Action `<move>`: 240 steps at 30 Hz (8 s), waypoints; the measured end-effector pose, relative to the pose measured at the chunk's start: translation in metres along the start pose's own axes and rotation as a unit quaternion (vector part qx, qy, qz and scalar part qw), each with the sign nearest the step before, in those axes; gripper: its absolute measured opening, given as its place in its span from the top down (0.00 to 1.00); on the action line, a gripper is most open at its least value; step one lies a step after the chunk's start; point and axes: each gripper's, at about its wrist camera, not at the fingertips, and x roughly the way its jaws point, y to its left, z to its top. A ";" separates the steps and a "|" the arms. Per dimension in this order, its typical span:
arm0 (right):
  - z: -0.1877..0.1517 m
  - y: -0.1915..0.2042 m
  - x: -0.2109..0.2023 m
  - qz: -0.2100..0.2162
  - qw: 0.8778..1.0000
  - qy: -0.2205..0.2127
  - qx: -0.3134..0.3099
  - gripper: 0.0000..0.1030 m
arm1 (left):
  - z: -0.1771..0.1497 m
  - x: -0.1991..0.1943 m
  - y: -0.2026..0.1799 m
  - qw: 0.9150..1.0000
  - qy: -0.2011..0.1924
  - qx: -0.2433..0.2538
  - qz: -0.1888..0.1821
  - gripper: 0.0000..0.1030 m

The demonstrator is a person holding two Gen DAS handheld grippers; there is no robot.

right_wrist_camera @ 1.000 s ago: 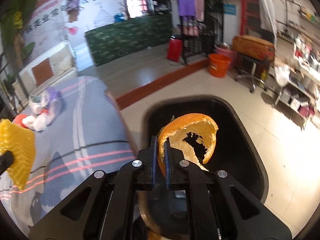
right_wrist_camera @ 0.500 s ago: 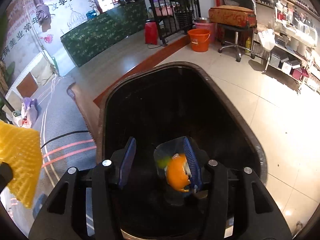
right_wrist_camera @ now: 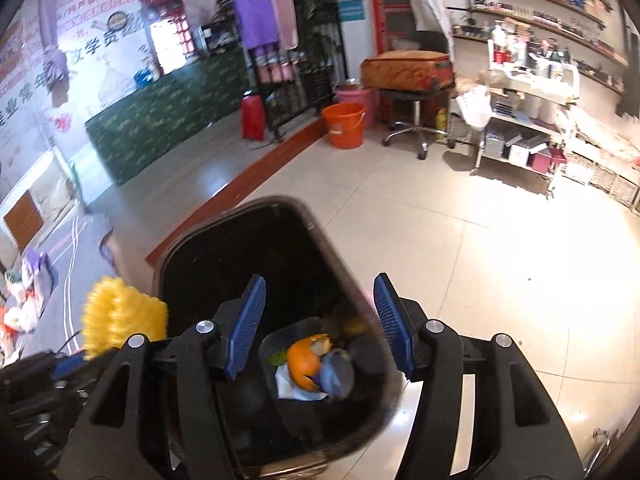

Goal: Collect trash
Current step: 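Lower the yellow foam net with the left tool into the bin and release, then move both tools back to the pile and grasp the white paper strip with the right tool, then drop the paper strip from the right tool into the bin while the left tool holds the white bag, then lower the white red-logo plastic bag with the left tool into the bin and release, then grasp the clear plastic bag with the left tool while the right tool grasps the purple bag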

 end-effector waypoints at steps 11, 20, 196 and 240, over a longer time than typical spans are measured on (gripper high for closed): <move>0.006 -0.035 -0.001 -0.022 0.999 -0.007 0.024 0.44 | -0.003 0.031 -0.014 0.999 0.037 0.023 0.006 0.47; 0.013 -0.040 -0.008 -0.027 0.999 -0.022 0.037 0.32 | -0.007 0.016 -0.015 1.000 0.019 0.015 0.017 0.16; -0.007 -0.036 -0.007 -0.011 1.000 0.007 0.028 0.31 | 0.000 0.024 0.005 0.995 0.050 -0.068 -0.048 0.62; -0.030 0.170 -0.012 0.204 0.969 0.067 -0.120 0.15 | -0.067 -0.176 0.138 0.936 -0.079 -0.155 0.305 0.06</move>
